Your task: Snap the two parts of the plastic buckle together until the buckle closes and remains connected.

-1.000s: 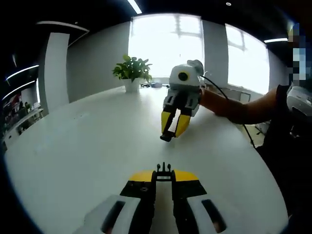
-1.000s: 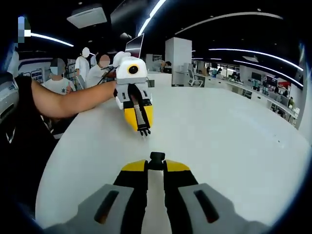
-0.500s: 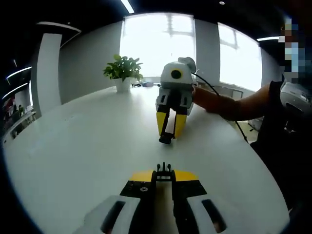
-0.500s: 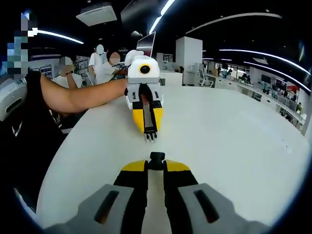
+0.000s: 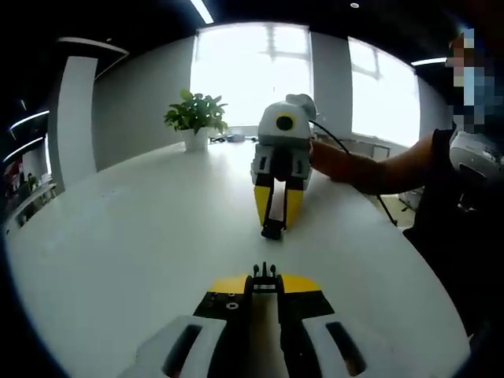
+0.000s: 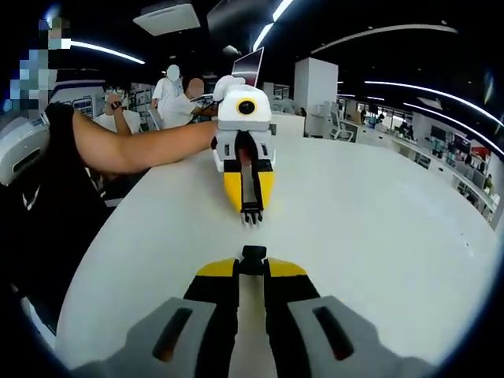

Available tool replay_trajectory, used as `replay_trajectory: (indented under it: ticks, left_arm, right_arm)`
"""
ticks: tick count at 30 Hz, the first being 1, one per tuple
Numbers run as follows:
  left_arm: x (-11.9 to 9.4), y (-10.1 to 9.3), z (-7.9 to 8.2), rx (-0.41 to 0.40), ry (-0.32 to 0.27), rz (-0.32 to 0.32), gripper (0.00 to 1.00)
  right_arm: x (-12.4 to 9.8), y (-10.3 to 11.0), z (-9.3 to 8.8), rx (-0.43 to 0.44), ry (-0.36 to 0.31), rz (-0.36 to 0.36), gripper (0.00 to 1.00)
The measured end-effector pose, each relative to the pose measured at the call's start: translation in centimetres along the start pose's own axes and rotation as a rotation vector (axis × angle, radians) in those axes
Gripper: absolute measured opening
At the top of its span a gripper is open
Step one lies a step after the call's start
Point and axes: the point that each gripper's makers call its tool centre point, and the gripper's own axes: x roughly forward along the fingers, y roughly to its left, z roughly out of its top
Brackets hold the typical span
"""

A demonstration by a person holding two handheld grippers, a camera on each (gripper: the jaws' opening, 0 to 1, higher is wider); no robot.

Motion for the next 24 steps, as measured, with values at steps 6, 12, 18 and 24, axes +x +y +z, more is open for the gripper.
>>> replay_trajectory:
  ticks: [6, 12, 18, 24]
  left_arm:
    - [0.14, -0.14, -0.26, -0.006, 0.01, -0.012, 0.1]
    - [0.31, -0.09, -0.41, 0.004, 0.018, -0.013, 0.1]
    - [0.37, 0.29, -0.36, -0.001, 0.01, -0.006, 0.1]
    - [0.45, -0.31, 0.06, -0.002, -0.011, -0.03, 0.1]
  right_arm:
    - [0.17, 0.48, -0.01, 0.001, 0.0, 0.021, 0.1]
    - [0.25, 0.54, -0.06, 0.003, -0.001, 0.031, 0.1]
    - [0.37, 0.78, -0.12, 0.003, 0.003, 0.035, 0.1]
    - [0.41, 0.86, -0.13, 0.006, 0.003, 0.04, 0.1]
